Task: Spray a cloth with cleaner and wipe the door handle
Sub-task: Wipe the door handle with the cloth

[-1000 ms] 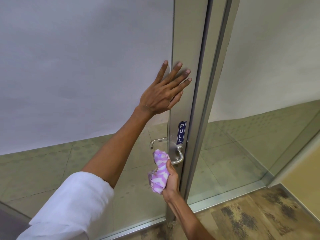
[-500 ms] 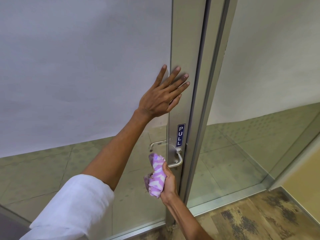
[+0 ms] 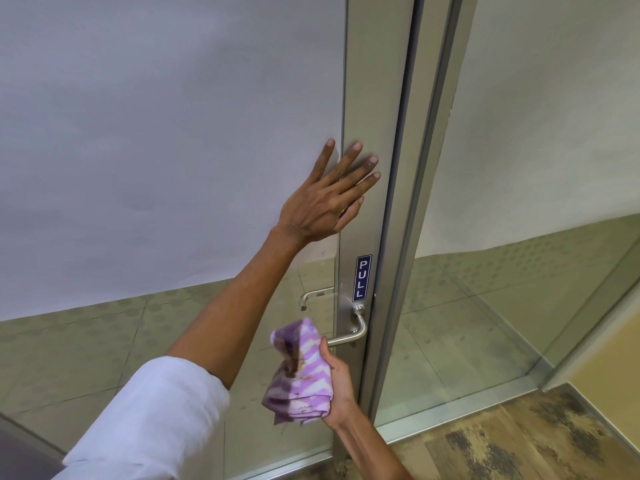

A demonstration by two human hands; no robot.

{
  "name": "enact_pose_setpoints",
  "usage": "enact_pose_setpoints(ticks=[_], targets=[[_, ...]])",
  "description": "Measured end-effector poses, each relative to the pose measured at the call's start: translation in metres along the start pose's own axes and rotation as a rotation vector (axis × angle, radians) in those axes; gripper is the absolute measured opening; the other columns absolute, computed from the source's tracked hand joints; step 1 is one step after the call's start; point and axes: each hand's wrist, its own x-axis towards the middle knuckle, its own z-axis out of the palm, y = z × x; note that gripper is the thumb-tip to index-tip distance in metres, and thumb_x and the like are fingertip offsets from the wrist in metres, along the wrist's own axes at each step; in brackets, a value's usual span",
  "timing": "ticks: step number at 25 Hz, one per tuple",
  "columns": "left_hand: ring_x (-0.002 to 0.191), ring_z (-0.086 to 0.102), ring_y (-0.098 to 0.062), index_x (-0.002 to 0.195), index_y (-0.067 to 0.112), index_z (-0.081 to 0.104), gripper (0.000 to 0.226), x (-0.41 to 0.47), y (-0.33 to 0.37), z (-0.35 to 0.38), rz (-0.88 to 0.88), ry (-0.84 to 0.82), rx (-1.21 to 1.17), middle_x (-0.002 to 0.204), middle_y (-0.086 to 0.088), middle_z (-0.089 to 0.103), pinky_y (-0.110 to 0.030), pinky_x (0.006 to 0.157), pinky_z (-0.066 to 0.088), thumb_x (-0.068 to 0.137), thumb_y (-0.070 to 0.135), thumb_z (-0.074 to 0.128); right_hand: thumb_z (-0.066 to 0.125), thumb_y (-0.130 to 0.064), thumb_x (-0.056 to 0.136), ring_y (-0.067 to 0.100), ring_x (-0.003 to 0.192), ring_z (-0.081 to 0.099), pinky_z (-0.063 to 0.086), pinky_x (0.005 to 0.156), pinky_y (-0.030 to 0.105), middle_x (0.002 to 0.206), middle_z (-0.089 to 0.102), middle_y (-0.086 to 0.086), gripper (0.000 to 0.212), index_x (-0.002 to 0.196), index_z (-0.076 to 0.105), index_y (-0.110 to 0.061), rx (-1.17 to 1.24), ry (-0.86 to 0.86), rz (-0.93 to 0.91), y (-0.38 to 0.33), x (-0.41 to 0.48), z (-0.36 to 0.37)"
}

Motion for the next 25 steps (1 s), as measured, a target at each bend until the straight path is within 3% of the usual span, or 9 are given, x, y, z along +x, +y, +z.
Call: enact_pose_setpoints(ticks=[3, 6, 9, 12, 16, 19, 22, 25], targets=[[0.150, 0.031, -0.038, 0.155, 0.016, 0.036, 0.049, 0.000, -0.001, 0.001, 0.003, 0.010, -0.017, 0.162, -0.010, 0.037, -0.060, 0.122, 0.007, 0.108, 0.030, 0.035, 0.045, -0.061, 0.093, 0.030, 0.068, 0.061, 0.048, 0.065, 0.036, 0.080, 0.063, 0.018, 0.057, 0.114, 0.049, -0.007, 0.016, -0.118, 0.030, -0.010, -0.014, 0.001], [0.150, 0.030, -0.039, 0.155, 0.015, 0.037, 0.049, 0.001, 0.000, -0.002, 0.004, 0.004, -0.038, 0.162, -0.011, 0.037, -0.059, 0.122, 0.004, 0.108, 0.030, 0.034, 0.055, -0.047, 0.095, 0.037, 0.094, 0.061, 0.042, 0.093, 0.045, 0.099, 0.068, 0.025, 0.058, 0.121, 0.054, 0.005, 0.013, -0.044, -0.055, -0.024, -0.029, -0.002], [0.150, 0.028, -0.042, 0.153, 0.014, 0.040, 0.047, 0.001, -0.001, -0.007, 0.001, -0.016, -0.091, 0.161, -0.012, 0.039, -0.059, 0.123, 0.003, 0.109, 0.029, 0.033, 0.051, -0.044, 0.098, 0.042, 0.106, 0.057, 0.031, 0.112, 0.053, 0.105, 0.069, 0.026, 0.059, 0.125, 0.056, 0.008, 0.032, 0.011, -0.095, -0.038, -0.043, -0.005], [0.151, 0.016, -0.036, 0.152, 0.013, 0.042, 0.047, 0.003, 0.001, -0.017, -0.007, -0.045, -0.194, 0.160, -0.016, 0.039, -0.060, 0.122, 0.003, 0.108, 0.026, 0.033, 0.050, -0.045, 0.099, 0.042, 0.105, 0.062, 0.036, 0.110, 0.055, 0.105, 0.070, 0.025, 0.058, 0.122, 0.060, 0.007, 0.026, 0.010, -0.138, -0.053, -0.060, 0.003], [0.153, 0.008, -0.038, 0.154, 0.012, 0.036, 0.051, 0.008, 0.004, -0.039, -0.073, -0.171, -0.333, 0.164, -0.018, 0.028, -0.060, 0.122, -0.003, 0.107, 0.031, 0.029, 0.052, -0.046, 0.098, 0.043, 0.119, 0.053, 0.024, 0.118, 0.058, 0.118, 0.064, 0.023, 0.062, 0.135, 0.053, 0.004, 0.035, -0.017, -0.143, -0.066, -0.081, 0.011], [0.155, 0.007, -0.039, 0.154, 0.009, 0.035, 0.052, 0.009, 0.014, -0.060, -0.198, -0.178, -0.496, 0.165, -0.016, 0.025, -0.059, 0.125, -0.002, 0.107, 0.029, 0.029, 0.049, -0.049, 0.099, 0.043, 0.117, 0.057, 0.028, 0.116, 0.058, 0.118, 0.067, 0.023, 0.061, 0.130, 0.057, 0.003, 0.032, -0.053, -0.144, -0.075, -0.098, 0.017], [0.157, 0.011, -0.028, 0.155, 0.009, 0.034, 0.051, 0.004, 0.039, -0.080, -0.365, -0.101, -0.654, 0.165, -0.011, 0.028, -0.051, 0.129, 0.005, 0.107, 0.027, 0.034, 0.047, -0.050, 0.098, 0.043, 0.117, 0.060, 0.039, 0.110, 0.057, 0.120, 0.068, 0.023, 0.062, 0.126, 0.062, 0.004, 0.028, -0.107, -0.156, -0.084, -0.112, 0.022], [0.155, 0.018, -0.015, 0.157, 0.018, 0.033, 0.054, -0.009, 0.073, -0.095, -0.517, -0.061, -0.755, 0.163, 0.001, 0.031, -0.042, 0.130, 0.008, 0.106, 0.037, 0.035, 0.048, -0.049, 0.098, 0.043, 0.116, 0.061, 0.046, 0.103, 0.058, 0.120, 0.069, 0.023, 0.061, 0.123, 0.065, 0.005, 0.033, -0.171, -0.170, -0.093, -0.124, 0.028]])
